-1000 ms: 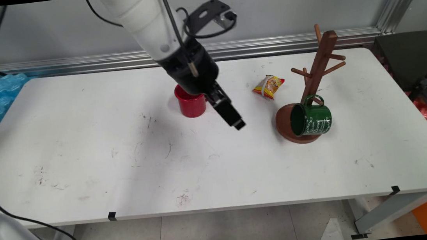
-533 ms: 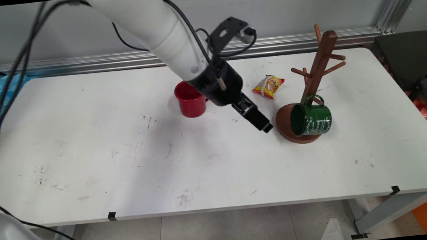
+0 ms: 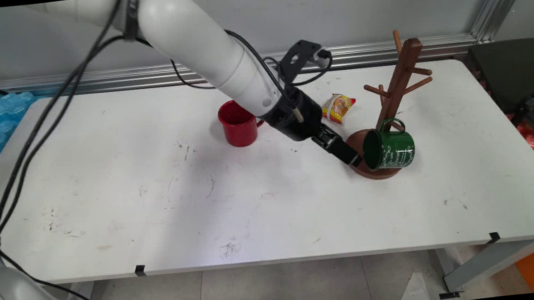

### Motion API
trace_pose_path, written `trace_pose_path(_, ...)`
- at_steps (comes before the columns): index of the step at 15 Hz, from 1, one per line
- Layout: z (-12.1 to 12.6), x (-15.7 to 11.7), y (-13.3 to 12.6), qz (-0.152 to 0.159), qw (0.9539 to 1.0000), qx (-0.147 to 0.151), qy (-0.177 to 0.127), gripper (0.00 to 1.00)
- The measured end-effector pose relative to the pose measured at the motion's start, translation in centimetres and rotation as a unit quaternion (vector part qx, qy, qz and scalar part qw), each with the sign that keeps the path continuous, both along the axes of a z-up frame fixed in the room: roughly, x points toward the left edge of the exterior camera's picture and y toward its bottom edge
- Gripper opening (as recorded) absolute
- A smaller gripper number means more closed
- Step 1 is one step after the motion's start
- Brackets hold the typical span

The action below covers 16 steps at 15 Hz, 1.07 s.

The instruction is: Pick up the green mug from the rack

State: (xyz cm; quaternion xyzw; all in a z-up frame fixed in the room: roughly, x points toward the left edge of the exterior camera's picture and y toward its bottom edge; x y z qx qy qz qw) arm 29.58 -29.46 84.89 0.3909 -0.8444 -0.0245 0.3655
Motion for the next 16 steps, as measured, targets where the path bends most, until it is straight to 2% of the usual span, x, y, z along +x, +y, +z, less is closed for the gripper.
trace_pose_path(3, -1.6, -0.4, -0.9, 0.005, 0.9995, 0.010, 0.029, 1.00)
trace_pose_path(8, -4.1, -1.4, -2.1, 0.038, 0.9960, 0.031, 0.075, 1.00)
trace_pose_path(16, -6.4, -2.2, -2.9, 0.060, 0.9891, 0.049, 0.125, 1.00)
